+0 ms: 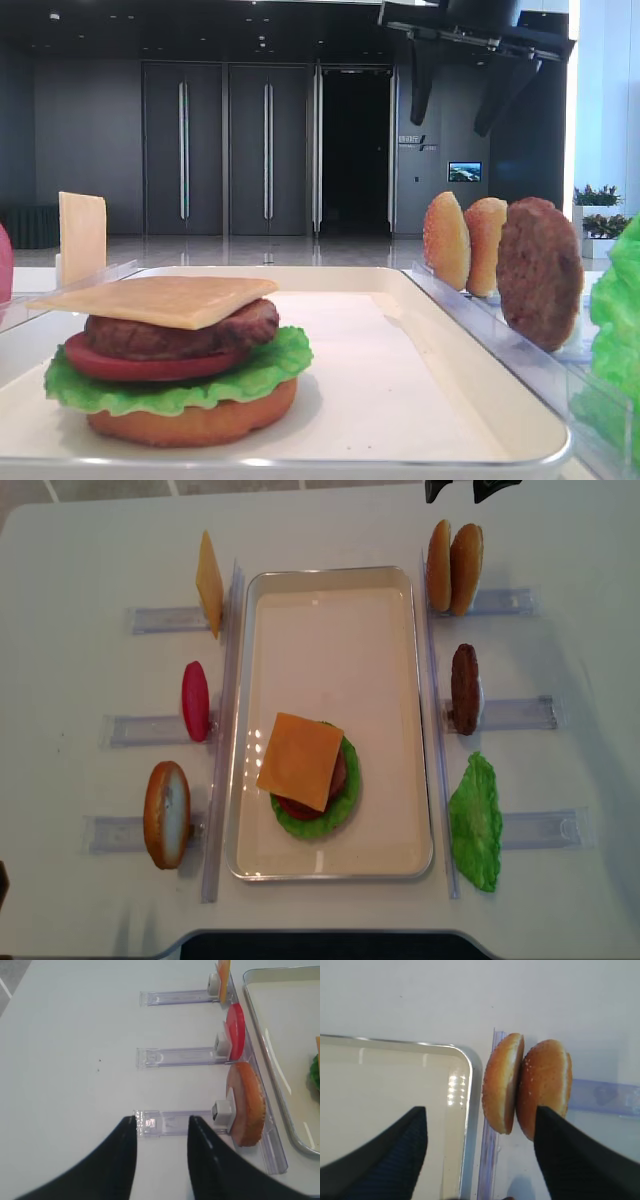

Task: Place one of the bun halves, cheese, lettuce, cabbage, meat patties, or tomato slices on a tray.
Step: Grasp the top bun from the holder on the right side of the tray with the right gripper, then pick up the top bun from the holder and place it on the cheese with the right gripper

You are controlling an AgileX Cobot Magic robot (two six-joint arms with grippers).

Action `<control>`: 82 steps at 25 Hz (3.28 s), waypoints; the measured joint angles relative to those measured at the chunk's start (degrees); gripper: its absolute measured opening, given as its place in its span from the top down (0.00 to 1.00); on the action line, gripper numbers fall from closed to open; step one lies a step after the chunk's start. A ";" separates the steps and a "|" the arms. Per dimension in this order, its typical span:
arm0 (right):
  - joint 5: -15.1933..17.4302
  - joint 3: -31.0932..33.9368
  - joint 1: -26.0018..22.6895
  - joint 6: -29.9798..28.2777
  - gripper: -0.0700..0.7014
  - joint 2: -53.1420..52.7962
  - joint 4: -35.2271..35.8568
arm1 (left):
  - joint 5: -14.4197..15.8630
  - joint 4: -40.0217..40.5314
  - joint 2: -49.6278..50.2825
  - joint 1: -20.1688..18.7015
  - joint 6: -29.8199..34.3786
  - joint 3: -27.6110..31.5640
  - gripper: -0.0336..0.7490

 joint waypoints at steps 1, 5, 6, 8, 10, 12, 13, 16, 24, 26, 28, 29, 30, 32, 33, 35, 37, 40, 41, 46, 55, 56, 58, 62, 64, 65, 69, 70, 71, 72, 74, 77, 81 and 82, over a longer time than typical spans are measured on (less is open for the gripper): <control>-0.06 0.00 -0.37 -0.05 0.30 0.59 0.30 | 0.00 0.00 0.00 0.00 0.00 0.00 0.62; -0.12 0.00 -1.28 -0.10 0.30 2.22 1.01 | 0.00 0.00 0.00 0.00 0.00 0.00 0.62; -0.12 0.00 -1.35 -0.10 0.30 2.37 1.08 | 0.00 0.00 0.00 0.00 0.00 0.00 0.62; -0.15 0.00 -1.35 -0.10 0.30 2.81 1.64 | 0.00 0.00 0.00 0.00 0.00 0.00 0.62; -0.15 0.00 -1.40 -0.10 0.30 3.31 2.47 | 0.00 0.00 0.00 0.00 0.00 0.00 0.62; -0.15 0.00 -1.40 -0.10 0.30 3.85 3.19 | 0.00 0.00 0.00 0.00 0.00 0.00 0.62; -0.15 0.00 -1.40 -0.10 0.30 4.17 3.65 | 0.00 0.00 0.00 0.00 0.00 0.00 0.62; -0.09 0.00 -1.40 -0.10 0.30 5.10 4.50 | 0.00 0.00 0.00 0.00 0.00 0.00 0.62; -0.19 0.00 -1.40 -0.50 0.30 6.48 5.55 | 0.00 0.00 0.00 0.00 0.00 0.00 0.62; -0.21 0.00 -1.40 -0.80 0.30 7.02 5.70 | 0.00 0.00 0.00 0.00 0.00 0.00 0.62; -0.21 0.00 -1.40 -1.32 0.30 7.61 5.75 | 0.00 0.00 0.00 0.00 0.00 0.00 0.62; -0.28 0.00 -1.40 -1.55 0.30 7.86 5.75 | 0.00 0.00 0.00 0.00 0.00 0.00 0.62; -0.27 0.00 -1.40 -1.82 0.30 7.96 5.77 | 0.00 0.00 0.00 0.00 0.00 0.00 0.62; -0.27 0.00 -1.40 -2.01 0.30 8.22 5.77 | 0.00 0.00 0.00 0.00 0.00 0.00 0.62; -0.34 0.00 -1.40 -2.13 0.30 8.34 5.77 | 0.00 0.00 0.00 0.00 0.00 0.00 0.62; -0.61 0.00 -1.40 -2.20 0.30 8.84 5.77 | 0.00 0.00 0.00 0.00 0.00 0.00 0.62; -0.74 0.00 -1.40 -2.44 0.30 9.20 5.77 | 0.00 0.00 0.00 0.00 0.00 0.00 0.62; -1.49 0.00 -1.40 -2.96 0.30 9.50 5.77 | 0.00 0.00 0.00 0.00 0.00 0.00 0.62; -1.99 0.00 -1.40 -3.16 0.30 9.76 5.77 | 0.00 0.00 0.00 0.00 0.00 0.00 0.62; -2.69 -0.01 -1.40 -3.40 0.30 10.63 5.84 | 0.00 0.00 0.00 0.00 0.00 0.00 0.62; -2.80 -0.01 -1.47 -3.64 0.45 10.79 4.88 | 0.00 0.00 0.00 0.00 0.00 0.00 0.62; -2.74 -0.01 -1.58 -3.64 0.50 10.79 4.64 | 0.00 0.00 0.00 0.00 0.00 0.00 0.62; -2.57 -0.01 -1.65 -3.64 0.59 10.79 4.20 | 0.00 0.00 0.00 0.00 0.00 0.00 0.62; -2.37 -0.01 -1.59 -3.64 0.62 10.79 4.20 | 0.00 0.00 0.00 0.00 0.00 0.00 0.62; -2.13 -0.01 -1.59 -3.64 0.62 10.79 4.20 | 0.00 0.00 0.00 0.00 0.00 0.00 0.62; -2.07 -0.01 -1.59 -3.64 0.62 10.79 4.25 | 0.00 0.00 0.00 0.00 0.00 0.00 0.62; -1.10 -0.01 -1.59 -3.70 0.63 10.06 4.20 | 0.00 0.00 0.00 0.00 0.00 0.00 0.62; -0.88 -0.01 -1.59 -3.75 0.63 9.63 4.20 | 0.00 0.00 0.00 0.00 0.00 0.00 0.62; -0.49 -0.01 -1.59 -3.75 0.63 8.95 4.31 | 0.00 0.00 0.00 0.00 0.00 0.00 0.62; -0.10 -0.01 -1.59 -3.75 0.63 8.17 4.82 | 0.00 0.00 0.00 0.00 0.00 0.00 0.62; 1.05 -0.01 -1.33 -3.75 0.63 5.46 5.18 | 0.00 0.00 0.00 0.00 0.00 0.00 0.62; 2.15 -0.06 -0.93 -3.81 0.63 1.72 5.18 | 0.00 0.00 0.00 0.00 0.00 0.00 0.62; 3.74 -0.06 -0.85 -3.81 0.63 -2.20 5.18 | 0.00 0.00 0.00 0.00 0.00 0.00 0.62; 4.17 -0.06 -0.85 -3.81 0.63 -3.10 5.18 | 0.00 0.00 0.00 0.00 0.00 0.00 0.62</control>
